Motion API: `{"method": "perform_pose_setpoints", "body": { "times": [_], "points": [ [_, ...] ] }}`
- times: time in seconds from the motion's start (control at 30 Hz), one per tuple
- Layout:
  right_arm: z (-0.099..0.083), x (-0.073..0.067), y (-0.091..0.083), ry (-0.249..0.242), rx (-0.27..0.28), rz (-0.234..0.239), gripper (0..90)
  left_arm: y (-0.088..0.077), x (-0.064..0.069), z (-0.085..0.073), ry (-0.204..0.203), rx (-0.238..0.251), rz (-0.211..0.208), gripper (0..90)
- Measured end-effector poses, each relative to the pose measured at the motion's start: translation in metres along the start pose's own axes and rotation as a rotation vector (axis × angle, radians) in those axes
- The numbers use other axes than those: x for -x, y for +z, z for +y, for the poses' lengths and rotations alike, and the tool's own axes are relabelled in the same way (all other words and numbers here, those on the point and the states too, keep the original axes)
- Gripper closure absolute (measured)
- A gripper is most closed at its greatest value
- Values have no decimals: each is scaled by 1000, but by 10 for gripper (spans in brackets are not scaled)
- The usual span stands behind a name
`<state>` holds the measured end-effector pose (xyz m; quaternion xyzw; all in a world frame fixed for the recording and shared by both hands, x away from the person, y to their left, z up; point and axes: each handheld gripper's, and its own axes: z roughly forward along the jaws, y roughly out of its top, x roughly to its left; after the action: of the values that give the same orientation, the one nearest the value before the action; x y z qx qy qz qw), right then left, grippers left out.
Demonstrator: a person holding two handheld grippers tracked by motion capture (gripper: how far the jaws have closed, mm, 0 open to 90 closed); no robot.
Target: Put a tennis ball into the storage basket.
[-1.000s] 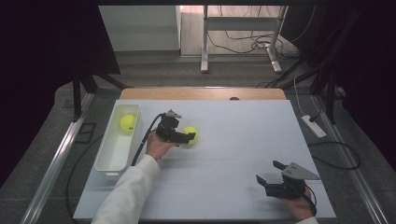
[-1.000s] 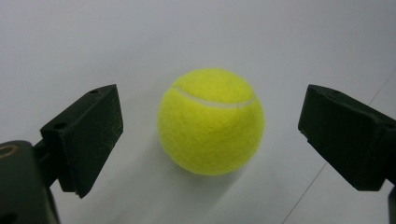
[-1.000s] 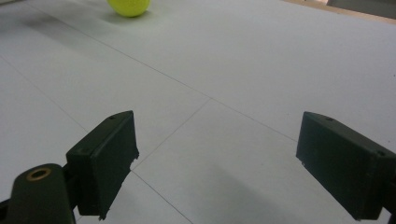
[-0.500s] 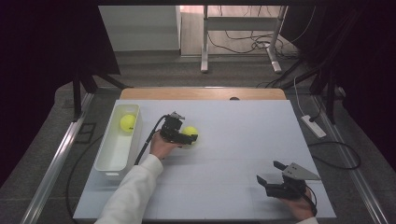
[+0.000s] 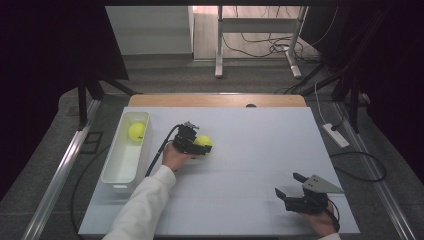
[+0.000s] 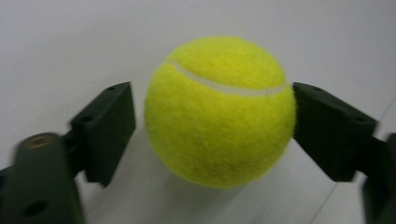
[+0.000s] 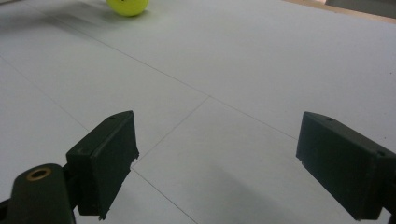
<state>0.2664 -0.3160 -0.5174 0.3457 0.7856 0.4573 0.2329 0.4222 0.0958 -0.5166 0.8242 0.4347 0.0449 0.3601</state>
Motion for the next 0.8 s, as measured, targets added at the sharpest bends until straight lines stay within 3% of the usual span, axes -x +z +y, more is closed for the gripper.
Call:
{"method": "perform_pose_setpoints", "body": {
  "times": [0.27, 0.8],
  "points": [
    [0, 0, -1, 1, 1, -6, 122, -3, 2, 1, 4, 4, 10, 268],
    [1, 0, -1, 0, 3, -7, 123, -25, 3, 3, 11, 68, 14, 270]
  ]
}}
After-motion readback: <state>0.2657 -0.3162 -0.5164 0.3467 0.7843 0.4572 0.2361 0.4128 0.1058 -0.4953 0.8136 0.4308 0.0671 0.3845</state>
